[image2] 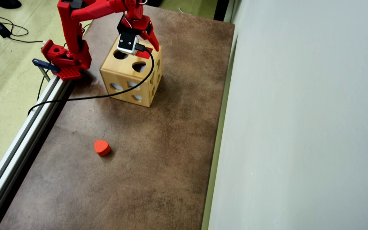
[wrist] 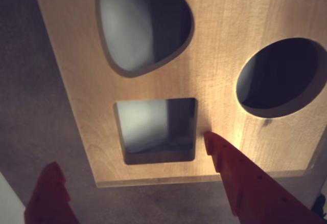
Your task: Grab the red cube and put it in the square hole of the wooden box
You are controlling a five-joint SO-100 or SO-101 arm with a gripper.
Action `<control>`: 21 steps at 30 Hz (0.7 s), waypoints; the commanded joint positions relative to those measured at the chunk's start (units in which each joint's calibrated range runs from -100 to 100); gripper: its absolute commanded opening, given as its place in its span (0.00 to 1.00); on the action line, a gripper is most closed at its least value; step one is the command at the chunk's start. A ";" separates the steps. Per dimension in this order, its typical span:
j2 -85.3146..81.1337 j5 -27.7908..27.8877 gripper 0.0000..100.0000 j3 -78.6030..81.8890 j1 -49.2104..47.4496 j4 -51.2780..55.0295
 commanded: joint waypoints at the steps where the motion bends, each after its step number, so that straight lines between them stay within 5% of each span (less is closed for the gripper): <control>1: -3.34 0.00 0.43 0.89 0.31 0.33; 21: -18.29 -2.83 0.38 0.09 2.24 -1.92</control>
